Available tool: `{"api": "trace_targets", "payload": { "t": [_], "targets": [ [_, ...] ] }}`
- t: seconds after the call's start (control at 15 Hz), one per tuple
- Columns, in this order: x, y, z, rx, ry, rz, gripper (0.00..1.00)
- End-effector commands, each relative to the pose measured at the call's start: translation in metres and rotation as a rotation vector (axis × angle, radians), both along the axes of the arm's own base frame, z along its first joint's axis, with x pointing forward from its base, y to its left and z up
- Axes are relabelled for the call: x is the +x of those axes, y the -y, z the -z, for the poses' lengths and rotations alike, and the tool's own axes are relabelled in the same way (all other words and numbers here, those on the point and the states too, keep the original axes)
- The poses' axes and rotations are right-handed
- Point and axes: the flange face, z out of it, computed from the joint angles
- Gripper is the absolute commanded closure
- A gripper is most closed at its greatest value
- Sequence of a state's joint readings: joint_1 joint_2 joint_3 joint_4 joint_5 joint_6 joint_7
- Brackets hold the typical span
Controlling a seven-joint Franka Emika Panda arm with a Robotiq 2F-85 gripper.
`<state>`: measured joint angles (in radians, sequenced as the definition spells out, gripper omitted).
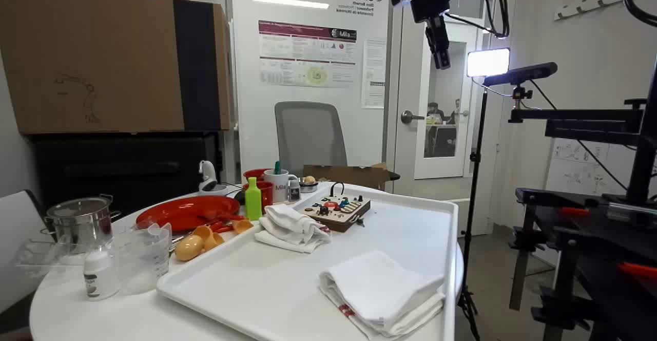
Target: Use the white and red towel at the back to wipe the tray
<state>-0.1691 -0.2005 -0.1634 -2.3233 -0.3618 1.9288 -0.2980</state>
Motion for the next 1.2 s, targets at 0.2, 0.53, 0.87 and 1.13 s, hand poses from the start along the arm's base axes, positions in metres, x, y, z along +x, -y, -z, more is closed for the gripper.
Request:
{"api": "trace_targets", "payload": {
  "t": [0.2,0.53,0.87,1.13],
  "targets": [
    [0.017,-0.029,0.002,0.051,0.031,-0.042,0.0],
    [0.048,-0.099,0.013,0.13,0.069,-0.109,0.0],
    [0.083,-0.17,0.046,0.163,0.052,-0.163,0.0],
    [0.115,-0.202,0.068,0.098,0.031,-0.145,0.0]
  ]
}}
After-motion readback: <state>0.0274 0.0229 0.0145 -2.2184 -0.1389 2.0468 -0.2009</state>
